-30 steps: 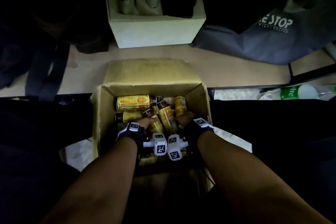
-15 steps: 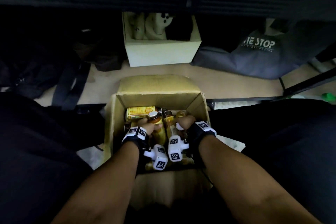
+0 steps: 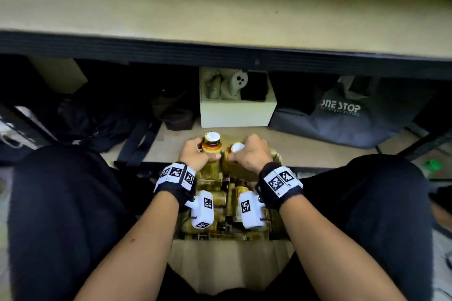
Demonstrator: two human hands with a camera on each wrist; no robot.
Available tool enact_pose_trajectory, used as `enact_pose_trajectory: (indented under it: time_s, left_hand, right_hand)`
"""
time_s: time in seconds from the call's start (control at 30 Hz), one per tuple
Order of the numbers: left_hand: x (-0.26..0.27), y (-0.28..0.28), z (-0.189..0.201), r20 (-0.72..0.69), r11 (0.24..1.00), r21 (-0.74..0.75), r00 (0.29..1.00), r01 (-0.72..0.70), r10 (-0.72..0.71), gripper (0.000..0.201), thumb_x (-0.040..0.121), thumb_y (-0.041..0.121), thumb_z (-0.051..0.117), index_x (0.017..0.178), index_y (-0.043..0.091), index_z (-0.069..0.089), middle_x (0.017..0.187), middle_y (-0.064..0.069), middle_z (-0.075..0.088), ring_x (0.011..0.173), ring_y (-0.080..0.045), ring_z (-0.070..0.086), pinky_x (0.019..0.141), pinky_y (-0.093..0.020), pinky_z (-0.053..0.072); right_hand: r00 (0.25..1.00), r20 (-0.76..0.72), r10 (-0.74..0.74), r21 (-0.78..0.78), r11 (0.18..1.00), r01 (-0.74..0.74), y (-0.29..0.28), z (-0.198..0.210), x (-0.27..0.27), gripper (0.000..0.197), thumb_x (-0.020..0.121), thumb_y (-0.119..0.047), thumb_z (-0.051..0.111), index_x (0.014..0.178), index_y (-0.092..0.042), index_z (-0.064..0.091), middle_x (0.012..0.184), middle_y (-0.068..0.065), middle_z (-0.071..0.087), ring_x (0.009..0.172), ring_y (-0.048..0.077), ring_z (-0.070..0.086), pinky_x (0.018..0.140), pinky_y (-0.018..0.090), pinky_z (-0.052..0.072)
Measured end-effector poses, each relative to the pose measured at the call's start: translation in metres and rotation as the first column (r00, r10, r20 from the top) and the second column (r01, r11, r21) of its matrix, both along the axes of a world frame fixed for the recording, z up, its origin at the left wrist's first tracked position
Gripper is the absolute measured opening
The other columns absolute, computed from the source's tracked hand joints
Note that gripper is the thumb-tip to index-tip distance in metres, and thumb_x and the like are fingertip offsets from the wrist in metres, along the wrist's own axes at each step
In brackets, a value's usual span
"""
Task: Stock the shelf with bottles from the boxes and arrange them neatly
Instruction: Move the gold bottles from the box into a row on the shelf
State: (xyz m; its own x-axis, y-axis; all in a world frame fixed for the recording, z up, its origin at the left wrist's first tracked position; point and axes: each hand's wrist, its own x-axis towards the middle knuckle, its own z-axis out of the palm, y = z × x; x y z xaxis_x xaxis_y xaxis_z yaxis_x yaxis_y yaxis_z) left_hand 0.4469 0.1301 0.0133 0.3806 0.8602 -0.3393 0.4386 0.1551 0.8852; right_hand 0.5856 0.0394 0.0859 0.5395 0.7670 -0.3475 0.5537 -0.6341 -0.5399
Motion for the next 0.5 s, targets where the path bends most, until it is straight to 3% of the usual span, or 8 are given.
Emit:
enact_pose_trajectory:
  time_s: [0.07,0.17,0.3,0.4,0.5]
  left_hand:
    - [-0.003,0.005,0.030,0.073,0.997,0.070,0.997,0.018,-0.023,0.052,0.052,0.026,0.088,0.099,0.023,0.068,0.097,0.002,0.074,0.095,-0.018,0.069,0.096,-0.045,0.051]
    - [-0.011,0.010,0.085,0.121,0.977,0.207,0.990,0.044,-0.070,0.046,0.050,0.038,0.088,0.090,0.025,0.070,0.093,0.003,0.075,0.093,-0.015,0.070,0.092,-0.043,0.053]
    - [-0.017,0.011,0.169,0.186,0.922,0.383,0.972,0.059,-0.140,0.044,0.057,0.037,0.087,0.095,0.020,0.073,0.092,0.004,0.075,0.091,-0.012,0.071,0.089,-0.042,0.055]
    - [-0.017,0.015,0.229,0.233,0.870,0.491,0.956,0.045,-0.181,0.038,0.063,0.026,0.088,0.098,0.018,0.074,0.091,0.003,0.076,0.092,-0.010,0.071,0.091,-0.039,0.055]
    - [-0.013,0.023,0.281,0.283,0.832,0.554,0.934,0.026,-0.218,0.039,0.064,0.025,0.088,0.098,0.014,0.073,0.092,0.001,0.076,0.092,-0.013,0.071,0.088,-0.042,0.056]
  right_hand:
    - [0.997,0.066,0.043,0.131,0.990,-0.051,0.003,0.034,-0.008,0.045,0.064,-0.040,0.084,0.091,-0.007,0.069,0.088,0.007,0.067,0.086,0.026,0.063,0.071,0.032,0.053]
    - [0.988,0.125,0.095,0.326,0.936,-0.132,0.005,0.086,-0.011,0.039,0.059,-0.039,0.082,0.083,-0.010,0.070,0.084,0.005,0.069,0.080,0.023,0.065,0.069,0.038,0.056]
    - [0.975,0.152,0.162,0.536,0.815,-0.219,0.009,0.158,-0.002,0.033,0.055,-0.036,0.080,0.072,-0.010,0.070,0.069,0.003,0.069,0.068,0.016,0.065,0.063,0.041,0.055]
    - [0.970,0.081,0.231,0.674,0.703,-0.224,0.014,0.210,0.009,0.031,0.059,-0.031,0.080,0.073,-0.006,0.070,0.069,0.011,0.069,0.062,0.012,0.057,0.062,0.044,0.053]
    - [0.962,0.029,0.273,0.785,0.590,-0.191,0.023,0.254,0.019,0.025,0.066,-0.025,0.083,0.078,-0.005,0.073,0.078,0.016,0.071,0.068,0.011,0.060,0.065,0.037,0.053]
